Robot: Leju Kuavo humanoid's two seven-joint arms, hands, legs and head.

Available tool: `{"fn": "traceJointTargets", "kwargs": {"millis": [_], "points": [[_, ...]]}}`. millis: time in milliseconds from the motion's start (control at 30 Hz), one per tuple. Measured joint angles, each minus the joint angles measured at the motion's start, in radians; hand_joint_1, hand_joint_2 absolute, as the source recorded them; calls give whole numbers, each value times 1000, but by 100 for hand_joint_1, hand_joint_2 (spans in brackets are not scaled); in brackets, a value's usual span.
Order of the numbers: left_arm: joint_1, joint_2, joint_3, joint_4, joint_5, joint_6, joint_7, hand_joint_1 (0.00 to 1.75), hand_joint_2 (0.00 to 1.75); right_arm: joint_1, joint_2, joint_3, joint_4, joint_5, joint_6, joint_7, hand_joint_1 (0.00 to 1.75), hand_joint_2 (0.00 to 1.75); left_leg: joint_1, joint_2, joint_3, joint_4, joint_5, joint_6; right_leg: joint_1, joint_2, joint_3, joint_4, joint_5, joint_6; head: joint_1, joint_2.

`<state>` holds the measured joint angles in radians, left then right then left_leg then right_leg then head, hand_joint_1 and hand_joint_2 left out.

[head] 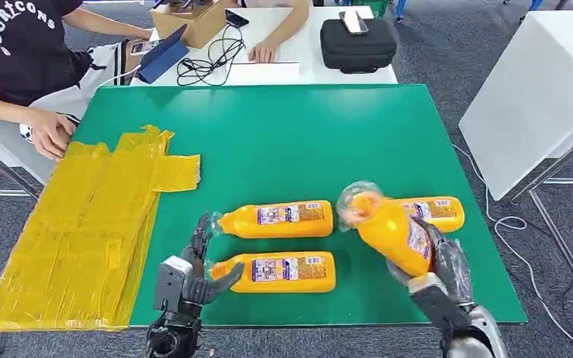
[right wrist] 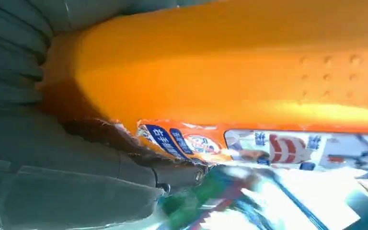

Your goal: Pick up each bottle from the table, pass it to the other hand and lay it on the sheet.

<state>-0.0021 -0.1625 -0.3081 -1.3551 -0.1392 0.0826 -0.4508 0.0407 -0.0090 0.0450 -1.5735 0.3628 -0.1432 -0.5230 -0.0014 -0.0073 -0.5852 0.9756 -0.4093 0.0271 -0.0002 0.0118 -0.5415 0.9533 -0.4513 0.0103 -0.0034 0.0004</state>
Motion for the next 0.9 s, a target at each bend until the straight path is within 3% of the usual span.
{"fn": "traceJointTargets", "kwargs": {"millis": [67,200,900], "points": [[-67,5,-32,-62,0,-41,75,0,175,-72,60,16,64,-57,-60,-60,175,175,0,0,2,0,1,1,0,0,2,0,1,1,-1,0],[-117,10,-69,-130,0,-61,113,0,175,-124,103,74,111,-108,-114,-61,175,175,0,-2,3,0,2,1,0,-1,3,0,1,1,-1,0],[-153,34,-120,-192,45,-78,100,0,175,-73,120,182,6,-144,-151,-74,175,175,0,-2,0,0,1,2,-1,-1,1,0,0,1,-1,0]]}}
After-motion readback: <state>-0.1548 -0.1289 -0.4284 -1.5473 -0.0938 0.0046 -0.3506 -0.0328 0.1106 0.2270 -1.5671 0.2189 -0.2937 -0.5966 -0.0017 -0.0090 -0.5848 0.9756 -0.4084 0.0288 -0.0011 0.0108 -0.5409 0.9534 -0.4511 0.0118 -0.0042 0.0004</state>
